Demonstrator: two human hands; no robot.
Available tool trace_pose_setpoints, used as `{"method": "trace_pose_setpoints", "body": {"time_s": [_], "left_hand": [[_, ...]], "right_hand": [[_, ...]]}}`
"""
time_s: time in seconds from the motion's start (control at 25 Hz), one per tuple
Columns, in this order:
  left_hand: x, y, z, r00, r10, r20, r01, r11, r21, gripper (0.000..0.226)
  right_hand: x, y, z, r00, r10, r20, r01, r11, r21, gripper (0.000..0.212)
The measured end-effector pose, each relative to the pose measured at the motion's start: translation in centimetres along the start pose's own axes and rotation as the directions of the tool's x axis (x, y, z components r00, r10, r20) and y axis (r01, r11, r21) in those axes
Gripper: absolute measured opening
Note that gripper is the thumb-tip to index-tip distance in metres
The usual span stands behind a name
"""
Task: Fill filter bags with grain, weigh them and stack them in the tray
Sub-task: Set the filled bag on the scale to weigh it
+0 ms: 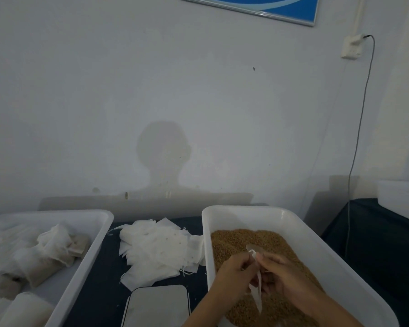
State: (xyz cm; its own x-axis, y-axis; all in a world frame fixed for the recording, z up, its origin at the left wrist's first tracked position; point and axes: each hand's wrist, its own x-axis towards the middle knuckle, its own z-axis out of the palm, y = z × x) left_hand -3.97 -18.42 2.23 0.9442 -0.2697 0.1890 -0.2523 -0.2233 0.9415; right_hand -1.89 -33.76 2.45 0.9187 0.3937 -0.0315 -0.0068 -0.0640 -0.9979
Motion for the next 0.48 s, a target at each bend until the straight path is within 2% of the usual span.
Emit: {"method": "trace_pose_setpoints", "body": {"time_s": [0.2,0.36,0.48], "left_hand": [[-0.24,0.34,-0.11,0.999,0.033,-0.002,-0.033,0.998,-0.055,0.033],[-0.06,0.21,-0.21,0.999,0.015,-0.046,-0.016,1.000,-0.012,0.031],[-0.18,0.26,-0.19,0.998,-0.014,-0.058,0.013,1.000,-0.014,0.034]], "right_hand": [[0.14,0.27,-0.25,0.997,0.041,0.066,-0.043,0.999,0.026,0.039],[-0.18,0.03,-0.15,0.992,0.037,0.120,-0.040,0.999,0.021,0.030],[-0.22,-0.01,-0.12,0.991,0.038,0.131,-0.041,0.999,0.017,0.038]]}}
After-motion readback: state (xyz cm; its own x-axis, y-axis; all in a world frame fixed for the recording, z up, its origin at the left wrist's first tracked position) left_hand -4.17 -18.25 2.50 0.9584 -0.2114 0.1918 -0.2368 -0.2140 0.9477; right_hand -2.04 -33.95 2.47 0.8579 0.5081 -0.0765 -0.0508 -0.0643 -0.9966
